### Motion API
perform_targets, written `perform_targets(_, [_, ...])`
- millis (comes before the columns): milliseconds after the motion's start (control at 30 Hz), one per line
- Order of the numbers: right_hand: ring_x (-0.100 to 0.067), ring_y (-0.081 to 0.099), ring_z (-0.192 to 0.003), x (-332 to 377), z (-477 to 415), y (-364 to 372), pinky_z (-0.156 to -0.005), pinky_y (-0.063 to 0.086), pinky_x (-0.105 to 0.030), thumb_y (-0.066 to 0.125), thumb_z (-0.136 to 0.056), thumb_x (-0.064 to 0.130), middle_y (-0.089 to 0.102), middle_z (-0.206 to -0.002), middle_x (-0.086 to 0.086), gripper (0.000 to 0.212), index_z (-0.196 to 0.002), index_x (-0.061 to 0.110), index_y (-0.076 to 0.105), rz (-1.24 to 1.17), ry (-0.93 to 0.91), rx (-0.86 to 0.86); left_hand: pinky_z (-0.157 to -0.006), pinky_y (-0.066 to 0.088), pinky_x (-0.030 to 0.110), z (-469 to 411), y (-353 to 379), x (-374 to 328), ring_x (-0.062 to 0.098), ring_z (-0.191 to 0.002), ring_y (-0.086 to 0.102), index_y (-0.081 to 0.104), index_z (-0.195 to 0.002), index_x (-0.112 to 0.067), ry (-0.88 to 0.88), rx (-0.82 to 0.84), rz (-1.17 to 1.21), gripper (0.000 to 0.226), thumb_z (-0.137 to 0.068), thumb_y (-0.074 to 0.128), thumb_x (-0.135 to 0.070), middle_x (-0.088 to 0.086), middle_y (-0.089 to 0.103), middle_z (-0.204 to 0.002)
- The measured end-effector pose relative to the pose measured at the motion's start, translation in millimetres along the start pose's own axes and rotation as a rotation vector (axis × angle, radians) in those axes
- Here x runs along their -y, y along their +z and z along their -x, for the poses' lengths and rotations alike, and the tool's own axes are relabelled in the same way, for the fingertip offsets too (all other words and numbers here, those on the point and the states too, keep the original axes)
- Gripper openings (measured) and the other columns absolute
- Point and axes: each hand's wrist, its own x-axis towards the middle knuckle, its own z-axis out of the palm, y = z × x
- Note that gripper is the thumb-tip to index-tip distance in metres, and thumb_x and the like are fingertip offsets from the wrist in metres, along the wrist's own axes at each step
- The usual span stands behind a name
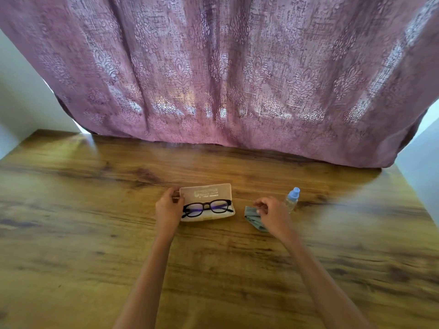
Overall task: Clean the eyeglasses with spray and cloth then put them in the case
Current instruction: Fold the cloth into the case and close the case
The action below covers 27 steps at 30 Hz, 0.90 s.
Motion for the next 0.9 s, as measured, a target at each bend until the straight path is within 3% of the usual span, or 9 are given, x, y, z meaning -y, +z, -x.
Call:
perform_targets(200, [-0.003,0.055,-0.087,-3.5,2.7,-1.6,-0.063,0.039,-0.009,0.071,-0.083,0.026,0.063,-0.108,0.004,0.037,-0.117,0.016,0.059,0.006,0.066,0.054,-0.086,0.049,0.035,-7.6,-0.3,3.8,0.024,-0.103,0.062,0.059,-0.124,-0.009,-0.06,0.061,-0.003,0.035,-0.091,0.059,-0.02,0.011,0.068,-0.112])
perform_targets(333, [-0.006,0.055,-0.086,-1.0,0.9,4.4,-0.076,0.051,-0.02,0.068,-0.085,0.024,0.061,-0.109,0.0,0.022,-0.105,0.016,0.063,0.065,0.054,0.064,-0.078,0.045,0.029,-0.6,-4.5,-6.9,0.021,-0.1,0.06,0.057,-0.122,-0.01,-0.057,-0.019,0.009,0.031,-0.093,0.055,-0.021,0.011,0.066,-0.113])
perform_targets(433, [-0.007,0.055,-0.085,2.2,1.8,2.6,-0.07,0.045,-0.016,0.065,-0.088,0.022,0.058,-0.1,0.003,0.007,-0.092,0.017,0.062,0.047,0.027,0.043,-0.086,0.045,0.035,15.1,-6.6,-21.7,0.023,-0.107,0.055,0.052,-0.126,-0.013,0.058,-0.107,0.021,0.034,-0.093,0.052,-0.022,0.007,0.06,-0.118])
perform_targets(533, [-0.004,0.055,-0.082,5.1,1.5,-4.9,-0.06,0.036,-0.008,0.065,-0.087,0.024,0.058,-0.09,0.008,0.006,-0.089,0.019,0.062,-0.004,-0.008,0.017,-0.084,0.043,0.022,35.4,-0.8,-41.7,0.017,-0.105,0.055,0.055,-0.124,-0.012,0.194,-0.083,0.083,0.03,-0.094,0.052,-0.016,0.001,0.06,-0.116])
perform_targets(633, [-0.006,0.062,-0.083,9.3,1.4,-18.7,-0.069,0.045,-0.012,0.069,-0.084,0.024,0.066,-0.088,0.007,0.008,-0.086,0.017,0.067,-0.104,-0.064,0.009,-0.08,0.046,0.008,53.8,12.4,-61.1,0.01,-0.1,0.058,0.054,-0.125,-0.014,0.309,0.124,0.228,0.031,-0.094,0.053,-0.012,-0.002,0.061,-0.113])
perform_targets(733, [-0.003,0.063,-0.081,21.6,4.5,-37.8,-0.072,0.048,-0.012,0.07,-0.084,0.02,0.068,-0.084,0.008,0.005,-0.084,0.015,0.068,-0.174,-0.16,0.036,-0.093,0.045,0.014,59.0,26.3,-73.7,0.005,-0.108,0.056,0.049,-0.132,-0.013,0.407,0.391,0.246,0.039,-0.093,0.055,-0.013,-0.005,0.058,-0.119])
perform_targets(833, [-0.003,0.063,-0.073,33.9,6.0,-54.5,-0.068,0.046,-0.011,0.068,-0.085,0.014,0.067,-0.077,0.01,0.006,-0.08,0.017,0.066,-0.181,-0.288,0.016,-0.101,0.043,0.026,57.1,35.2,-84.6,0.008,-0.117,0.053,0.045,-0.135,-0.013,0.337,0.601,0.307,0.046,-0.091,0.059,-0.017,-0.001,0.057,-0.125])
perform_targets(900, [-0.004,0.062,-0.075,40.8,5.8,-64.1,-0.068,0.044,-0.01,0.066,-0.086,0.012,0.068,-0.077,0.009,0.005,-0.083,0.016,0.067,-0.169,-0.369,-0.005,-0.096,0.045,0.025,58.3,32.2,-92.9,0.01,-0.115,0.055,0.049,-0.13,-0.014,0.243,0.718,0.432,0.04,-0.091,0.059,-0.02,0.0,0.06,-0.122])
